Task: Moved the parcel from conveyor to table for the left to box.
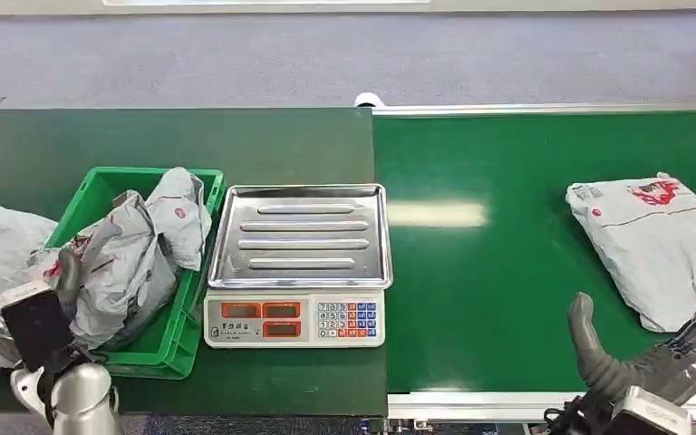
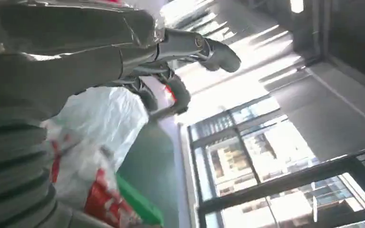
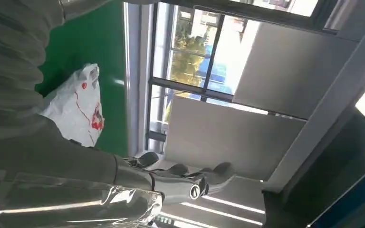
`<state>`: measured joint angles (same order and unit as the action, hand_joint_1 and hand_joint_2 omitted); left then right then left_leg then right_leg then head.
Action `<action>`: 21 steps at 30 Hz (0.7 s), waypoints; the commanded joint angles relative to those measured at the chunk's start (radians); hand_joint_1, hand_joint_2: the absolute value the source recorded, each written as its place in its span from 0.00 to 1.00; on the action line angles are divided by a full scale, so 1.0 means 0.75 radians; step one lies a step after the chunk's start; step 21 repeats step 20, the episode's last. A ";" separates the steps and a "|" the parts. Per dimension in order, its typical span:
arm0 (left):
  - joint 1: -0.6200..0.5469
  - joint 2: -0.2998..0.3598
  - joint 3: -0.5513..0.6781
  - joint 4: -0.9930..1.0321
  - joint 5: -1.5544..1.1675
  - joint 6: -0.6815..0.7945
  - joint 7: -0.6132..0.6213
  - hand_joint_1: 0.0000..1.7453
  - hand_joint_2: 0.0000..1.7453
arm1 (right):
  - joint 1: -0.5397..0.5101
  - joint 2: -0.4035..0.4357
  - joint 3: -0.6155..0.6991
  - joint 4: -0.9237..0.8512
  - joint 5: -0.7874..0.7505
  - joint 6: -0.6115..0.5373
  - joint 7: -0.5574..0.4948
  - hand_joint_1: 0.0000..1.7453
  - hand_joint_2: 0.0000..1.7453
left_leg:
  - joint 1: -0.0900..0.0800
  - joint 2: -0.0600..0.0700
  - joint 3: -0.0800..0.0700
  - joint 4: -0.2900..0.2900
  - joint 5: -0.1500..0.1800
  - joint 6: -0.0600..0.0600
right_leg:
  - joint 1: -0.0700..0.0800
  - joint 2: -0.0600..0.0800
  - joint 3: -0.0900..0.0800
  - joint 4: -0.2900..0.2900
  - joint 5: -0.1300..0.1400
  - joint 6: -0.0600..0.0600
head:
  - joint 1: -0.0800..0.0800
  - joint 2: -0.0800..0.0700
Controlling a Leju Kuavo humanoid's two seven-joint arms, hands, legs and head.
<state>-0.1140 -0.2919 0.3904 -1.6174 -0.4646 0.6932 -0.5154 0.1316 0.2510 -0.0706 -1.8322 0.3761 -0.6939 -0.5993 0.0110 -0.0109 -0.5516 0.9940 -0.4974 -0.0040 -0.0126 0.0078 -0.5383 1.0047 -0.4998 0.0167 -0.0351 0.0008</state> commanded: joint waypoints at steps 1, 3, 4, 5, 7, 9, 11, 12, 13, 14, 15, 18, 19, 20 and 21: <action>0.098 0.173 -0.294 -0.060 0.298 -0.037 0.009 0.00 1.00 | -0.043 -0.067 0.032 0.086 -0.009 -0.006 0.026 0.00 1.00 | 0.000 0.002 0.000 -0.002 0.001 0.000 | 0.001 0.001 0.000 -0.002 0.002 -0.001 | 0.000 0.000; 0.121 0.176 -0.303 -0.087 0.340 -0.043 -0.018 0.00 1.00 | -0.044 -0.068 0.034 0.087 -0.009 -0.006 0.027 0.00 1.00 | 0.001 0.004 0.001 -0.003 0.002 0.000 | 0.001 0.001 0.000 -0.004 0.003 -0.002 | 0.000 0.000; 0.137 0.183 -0.320 -0.111 0.393 -0.074 -0.038 0.00 1.00 | -0.044 -0.069 0.035 0.090 -0.008 -0.006 0.029 0.00 1.00 | 0.001 0.004 0.001 -0.003 0.001 0.000 | 0.001 0.002 0.001 -0.003 0.003 -0.001 | 0.001 0.000; 0.149 0.186 -0.325 -0.124 0.422 -0.089 -0.054 0.00 1.00 | -0.045 -0.071 0.036 0.092 -0.008 -0.006 0.029 0.00 1.00 | 0.000 0.003 0.001 -0.001 0.000 0.000 | 0.001 0.002 0.000 -0.002 0.001 -0.001 | 0.000 0.000; 0.170 0.185 -0.339 -0.160 0.479 -0.125 -0.099 0.00 1.00 | -0.048 -0.076 0.037 0.098 -0.008 -0.006 0.032 0.00 1.00 | 0.001 0.003 0.001 -0.001 0.001 0.000 | 0.001 0.002 0.000 -0.002 0.002 -0.001 | 0.000 0.000; 0.189 0.190 -0.362 -0.196 0.521 -0.170 -0.136 0.00 1.00 | -0.054 -0.089 0.042 0.104 -0.019 0.000 0.042 0.00 1.00 | 0.000 0.003 0.000 -0.001 0.000 0.000 | 0.001 0.002 0.000 -0.001 0.001 -0.001 | 0.000 0.000; 0.223 0.202 -0.397 -0.248 0.648 -0.321 -0.163 0.00 1.00 | -0.068 -0.120 0.054 0.115 -0.060 0.037 0.050 0.00 1.00 | 0.001 0.003 0.000 -0.001 0.000 0.000 | 0.001 0.001 0.000 -0.002 0.001 -0.001 | 0.000 0.000; 0.228 0.198 -0.396 -0.253 0.649 -0.321 -0.164 0.00 1.00 | -0.073 -0.123 0.051 0.118 -0.063 0.038 0.051 0.00 1.00 | 0.001 0.004 0.001 -0.002 0.001 0.001 | 0.001 0.002 0.000 -0.003 0.002 -0.001 | 0.001 0.000; 0.247 0.210 -0.424 -0.265 0.729 -0.430 -0.146 0.00 1.00 | -0.084 -0.140 0.059 0.125 -0.094 0.088 0.056 0.00 1.00 | 0.001 0.003 0.000 -0.001 0.000 0.000 | 0.001 0.002 0.000 -0.002 0.001 -0.001 | 0.000 0.000; 0.256 0.210 -0.448 -0.256 0.738 -0.480 -0.143 0.00 1.00 | -0.095 -0.147 0.060 0.133 -0.112 0.124 0.060 0.00 1.00 | 0.001 0.005 0.001 -0.002 0.001 0.001 | 0.001 0.002 0.000 -0.003 0.002 -0.001 | 0.000 0.000; 0.257 0.206 -0.452 -0.251 0.735 -0.480 -0.145 0.00 1.00 | -0.098 -0.145 0.058 0.136 -0.112 0.126 0.060 0.00 1.00 | 0.000 0.002 0.001 -0.001 0.000 0.000 | 0.001 0.001 0.001 -0.001 0.001 0.000 | 0.001 0.000; 0.261 0.210 -0.526 -0.184 0.673 -0.543 -0.145 0.00 1.00 | -0.088 -0.160 0.075 0.140 -0.153 0.271 0.074 0.00 1.00 | 0.000 0.004 0.001 -0.005 0.003 0.001 | 0.001 0.001 0.001 -0.006 0.004 -0.001 | -0.001 0.000; 0.266 0.210 -0.551 -0.164 0.663 -0.562 -0.144 0.00 1.00 | -0.081 -0.166 0.088 0.151 -0.146 0.314 0.077 0.00 1.00 | 0.000 0.002 0.002 -0.004 0.003 0.001 | 0.000 0.000 0.002 -0.005 0.004 -0.001 | 0.001 0.000; 0.279 0.200 -0.571 -0.153 0.684 -0.605 -0.135 0.00 1.00 | -0.075 -0.174 0.106 0.172 -0.112 0.351 0.101 0.00 1.00 | 0.000 0.001 0.002 -0.003 0.001 0.000 | 0.000 -0.001 0.002 -0.003 0.002 -0.001 | 0.000 0.000; 0.279 0.200 -0.571 -0.153 0.684 -0.605 -0.135 0.00 1.00 | -0.075 -0.174 0.106 0.172 -0.112 0.351 0.101 0.00 1.00 | 0.000 0.001 0.002 -0.003 0.001 0.000 | 0.000 -0.001 0.002 -0.003 0.002 -0.001 | 0.000 0.000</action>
